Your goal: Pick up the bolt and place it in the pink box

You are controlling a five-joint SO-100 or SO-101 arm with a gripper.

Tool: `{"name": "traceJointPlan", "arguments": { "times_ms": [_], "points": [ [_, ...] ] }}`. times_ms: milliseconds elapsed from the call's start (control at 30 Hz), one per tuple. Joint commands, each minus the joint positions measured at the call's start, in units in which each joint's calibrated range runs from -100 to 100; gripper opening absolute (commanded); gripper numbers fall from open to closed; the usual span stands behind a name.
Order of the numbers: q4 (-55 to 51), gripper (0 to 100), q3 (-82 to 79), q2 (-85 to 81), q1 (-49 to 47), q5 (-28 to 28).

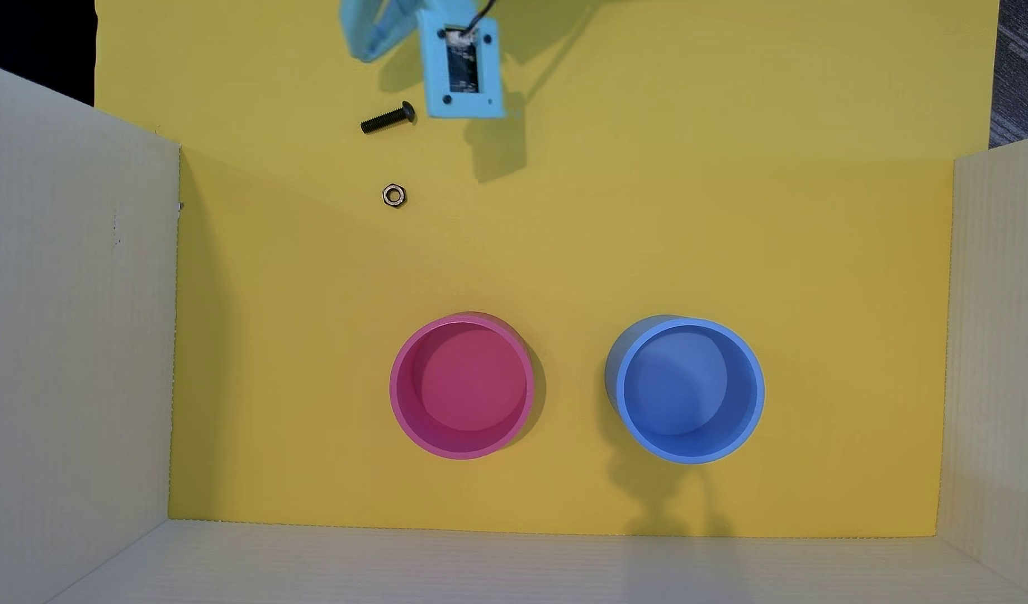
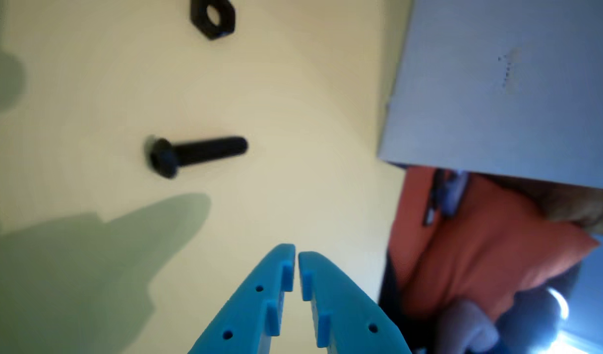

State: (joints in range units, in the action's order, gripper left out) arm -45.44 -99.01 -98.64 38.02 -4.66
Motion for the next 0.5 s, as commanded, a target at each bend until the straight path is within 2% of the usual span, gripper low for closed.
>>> {"name": "traceJointPlan", "arguments": {
  "times_ms": [0, 67, 300, 467],
  "points": [
    [0.1, 2, -0.1, -0.2, 0.2, 6.4],
    [-0.1, 2, 0.4, -0.2, 0.0, 8.5],
    [0.5, 2, 4.7, -0.1, 0.8, 8.9],
    [0.6, 2, 7.8, -0.1, 0.2, 11.2]
  ]
}}
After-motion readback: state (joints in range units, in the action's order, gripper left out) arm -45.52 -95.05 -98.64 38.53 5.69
